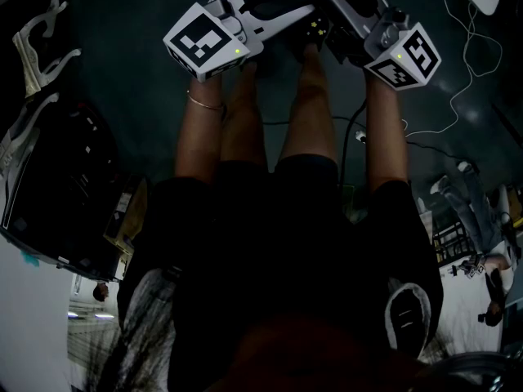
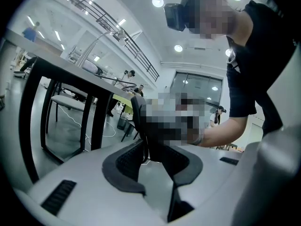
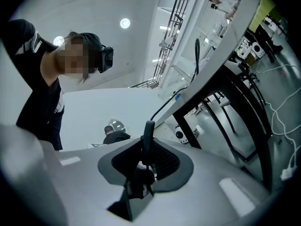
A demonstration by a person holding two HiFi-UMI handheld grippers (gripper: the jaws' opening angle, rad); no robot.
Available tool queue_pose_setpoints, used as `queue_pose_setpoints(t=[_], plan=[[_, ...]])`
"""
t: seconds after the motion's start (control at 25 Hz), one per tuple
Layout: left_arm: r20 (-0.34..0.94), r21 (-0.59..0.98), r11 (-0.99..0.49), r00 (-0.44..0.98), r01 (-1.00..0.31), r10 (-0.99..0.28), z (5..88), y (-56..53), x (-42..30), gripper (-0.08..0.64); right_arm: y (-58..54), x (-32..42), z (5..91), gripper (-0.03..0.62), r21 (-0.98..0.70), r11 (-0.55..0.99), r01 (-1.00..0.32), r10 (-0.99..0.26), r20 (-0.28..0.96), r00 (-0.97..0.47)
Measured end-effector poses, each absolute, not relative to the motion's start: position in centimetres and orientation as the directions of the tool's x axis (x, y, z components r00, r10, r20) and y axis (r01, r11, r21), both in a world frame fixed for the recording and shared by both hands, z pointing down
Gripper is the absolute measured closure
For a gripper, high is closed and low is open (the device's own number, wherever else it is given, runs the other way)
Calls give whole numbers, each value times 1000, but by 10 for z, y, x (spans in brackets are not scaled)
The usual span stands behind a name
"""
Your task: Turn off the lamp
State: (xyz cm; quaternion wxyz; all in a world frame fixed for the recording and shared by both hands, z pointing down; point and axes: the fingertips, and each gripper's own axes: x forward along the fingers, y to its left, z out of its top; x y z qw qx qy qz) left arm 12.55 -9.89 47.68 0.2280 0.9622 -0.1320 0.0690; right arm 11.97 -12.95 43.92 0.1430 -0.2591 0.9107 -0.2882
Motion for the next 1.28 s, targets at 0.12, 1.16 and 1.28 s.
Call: queue_pose_setpoints(t=[0.12,1.16,1.28], plan=[[206,438,-842,947,-315,-246,483,-104,120,453,-130,120,443,521,-593,697,-403,-556,-92,-826],[193,470,-812,938,-347,-289,478,-120,105,453,-94,105,509,520,-540,698,-470,-503,98,-859],[221,466,-819,941,-334,-258,485,-119,110,453,-87,101,518,520,-547,696,-465,-485,119,-866]])
